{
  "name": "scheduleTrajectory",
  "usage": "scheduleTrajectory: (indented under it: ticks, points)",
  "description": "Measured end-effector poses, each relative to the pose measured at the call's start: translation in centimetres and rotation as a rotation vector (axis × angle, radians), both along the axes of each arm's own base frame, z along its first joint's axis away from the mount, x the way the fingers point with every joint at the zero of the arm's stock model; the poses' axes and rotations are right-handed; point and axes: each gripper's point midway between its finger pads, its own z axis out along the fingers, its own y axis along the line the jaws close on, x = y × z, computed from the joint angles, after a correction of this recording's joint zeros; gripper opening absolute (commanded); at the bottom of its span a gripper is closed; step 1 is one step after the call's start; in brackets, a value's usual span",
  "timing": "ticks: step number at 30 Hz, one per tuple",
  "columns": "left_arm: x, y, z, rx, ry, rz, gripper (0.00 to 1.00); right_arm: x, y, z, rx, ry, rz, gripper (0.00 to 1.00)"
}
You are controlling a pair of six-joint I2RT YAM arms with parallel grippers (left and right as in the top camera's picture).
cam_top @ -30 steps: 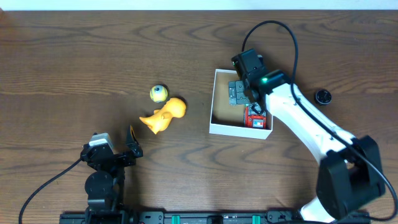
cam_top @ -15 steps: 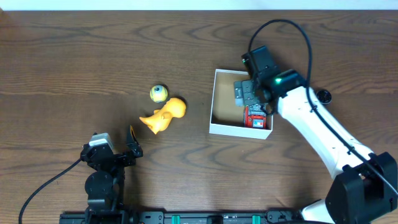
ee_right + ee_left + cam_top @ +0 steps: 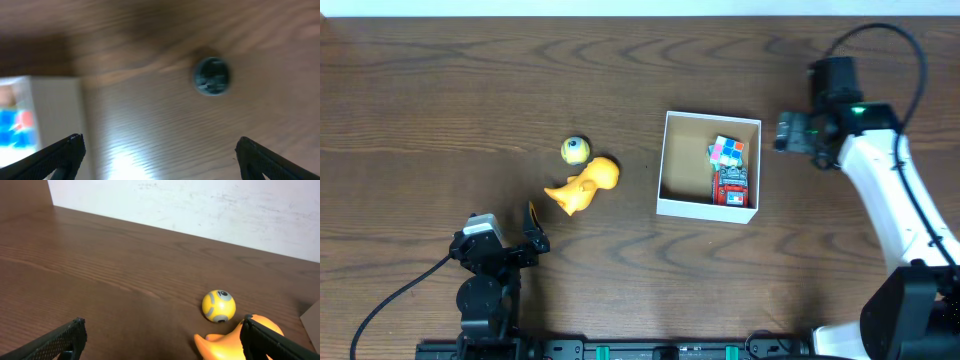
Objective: Pack container
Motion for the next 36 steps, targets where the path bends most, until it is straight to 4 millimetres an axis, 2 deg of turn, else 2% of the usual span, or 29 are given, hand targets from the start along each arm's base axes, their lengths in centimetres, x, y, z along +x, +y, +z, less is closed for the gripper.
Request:
scheduleTrajectory:
  ticks: [5,10,14,22,25,36]
  points:
    - [0.0,0.0,0.0,0.000,0.000,0.000,0.98,0.0,-4.8,0.3,-0.005,-0.030,-0.122,0.99]
    - [0.0,0.0,0.0,0.000,0.000,0.000,0.98,-0.2,-7.1,0.4,-0.007,-0.046,-0.184,0.99]
    - [0.0,0.0,0.0,0.000,0.000,0.000,0.98,0.2,-7.7,-0.3,-0.007,-0.043,-0.196,0.99]
    - [0.0,0.0,0.0,0.000,0.000,0.000,0.98,1.2,-7.8,-6.5,0.007,0.075,-0.195,0.99]
    - [0.0,0.0,0.0,0.000,0.000,0.000,0.98,1.3,-7.9,-8.2,0.014,0.108,-0.196,0.99]
    - [0.0,0.0,0.0,0.000,0.000,0.000,0.98,1.8,-8.0,-11.1,0.047,0.137,-0.200,0.99]
